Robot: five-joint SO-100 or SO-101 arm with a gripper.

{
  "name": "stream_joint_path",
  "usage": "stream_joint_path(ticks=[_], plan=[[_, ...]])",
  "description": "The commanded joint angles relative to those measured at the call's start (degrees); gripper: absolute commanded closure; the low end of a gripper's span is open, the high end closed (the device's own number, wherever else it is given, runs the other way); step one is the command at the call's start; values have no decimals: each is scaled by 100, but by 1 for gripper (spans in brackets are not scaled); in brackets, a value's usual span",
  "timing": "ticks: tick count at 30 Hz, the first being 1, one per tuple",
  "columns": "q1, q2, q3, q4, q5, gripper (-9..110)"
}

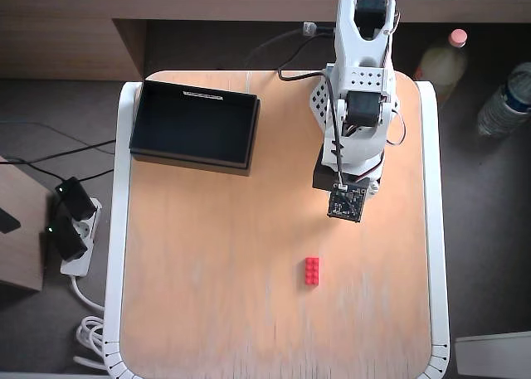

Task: Grasp a lego block and put it in the bin.

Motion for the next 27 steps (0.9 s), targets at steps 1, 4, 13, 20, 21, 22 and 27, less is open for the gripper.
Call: stream_joint_path(ticks=[1, 4, 13, 20, 21, 22, 27], plan=[[53, 510, 888, 44, -53, 101], [53, 510, 888, 44, -53, 101], [53, 510, 888, 44, -53, 101], [18, 510, 888, 44, -149, 101], [-70, 510, 888, 44, -132, 101], [-176, 510, 888, 44, -105, 101], [-255, 510, 888, 44, -167, 101]])
